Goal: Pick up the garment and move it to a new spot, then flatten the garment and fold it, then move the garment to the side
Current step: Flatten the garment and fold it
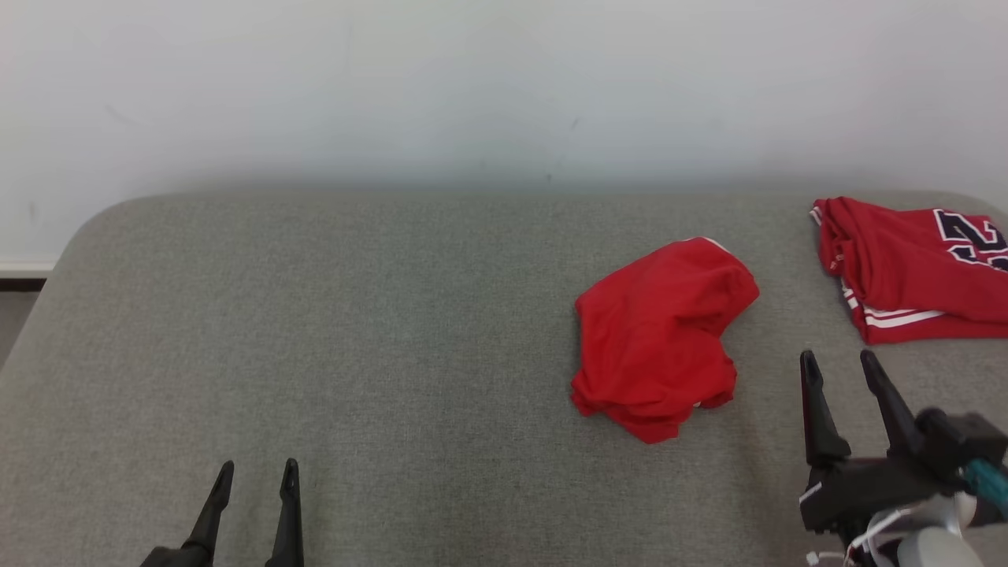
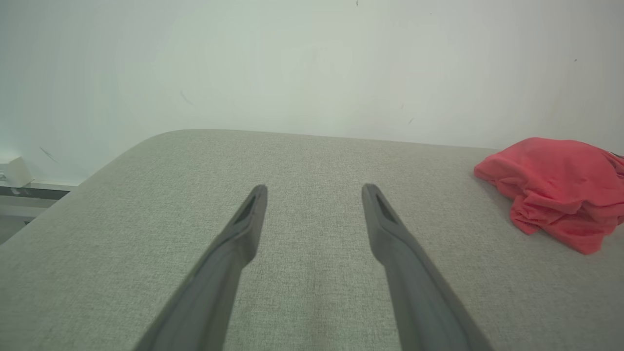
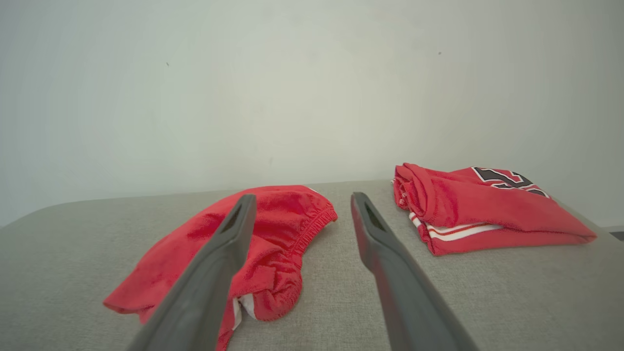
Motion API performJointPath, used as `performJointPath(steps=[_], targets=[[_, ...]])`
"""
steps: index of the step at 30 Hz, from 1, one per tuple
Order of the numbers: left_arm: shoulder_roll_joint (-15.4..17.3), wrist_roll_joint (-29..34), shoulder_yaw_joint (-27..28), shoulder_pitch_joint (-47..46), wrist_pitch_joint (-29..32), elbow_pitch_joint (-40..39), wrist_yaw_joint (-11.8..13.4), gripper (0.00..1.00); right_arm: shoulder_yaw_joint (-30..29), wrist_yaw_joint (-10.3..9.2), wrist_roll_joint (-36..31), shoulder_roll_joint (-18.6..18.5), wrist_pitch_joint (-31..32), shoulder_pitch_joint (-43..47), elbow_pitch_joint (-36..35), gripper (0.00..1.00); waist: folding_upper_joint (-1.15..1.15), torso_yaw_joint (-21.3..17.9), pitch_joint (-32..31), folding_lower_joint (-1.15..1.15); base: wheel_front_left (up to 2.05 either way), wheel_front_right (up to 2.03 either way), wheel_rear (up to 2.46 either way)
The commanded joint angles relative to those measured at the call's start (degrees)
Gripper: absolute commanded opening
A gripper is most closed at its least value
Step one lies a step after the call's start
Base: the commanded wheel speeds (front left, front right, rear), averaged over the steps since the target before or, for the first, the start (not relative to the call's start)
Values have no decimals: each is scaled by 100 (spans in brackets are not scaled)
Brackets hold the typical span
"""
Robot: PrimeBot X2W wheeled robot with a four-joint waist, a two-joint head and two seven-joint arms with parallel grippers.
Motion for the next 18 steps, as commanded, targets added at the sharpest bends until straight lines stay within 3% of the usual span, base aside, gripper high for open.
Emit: performJointPath(steps=[1, 10, 18], targets=[[-20, 80, 0, -124, -17, -15, -33, 100, 40, -17, -21, -138, 53, -297, 248, 100, 0, 123, 153, 0, 0, 0, 0], [-92, 152, -59, -416, -17, 21, -103, 100, 150, -17, 35, -489, 74, -1423, 1887, 100, 0, 478, 567, 0, 0, 0, 0], [-166, 191, -73, -692, -17, 144, -185, 100, 381, -18, 61, -484, -56, -2012, 3136, 100, 0, 717, 809, 0, 0, 0, 0]])
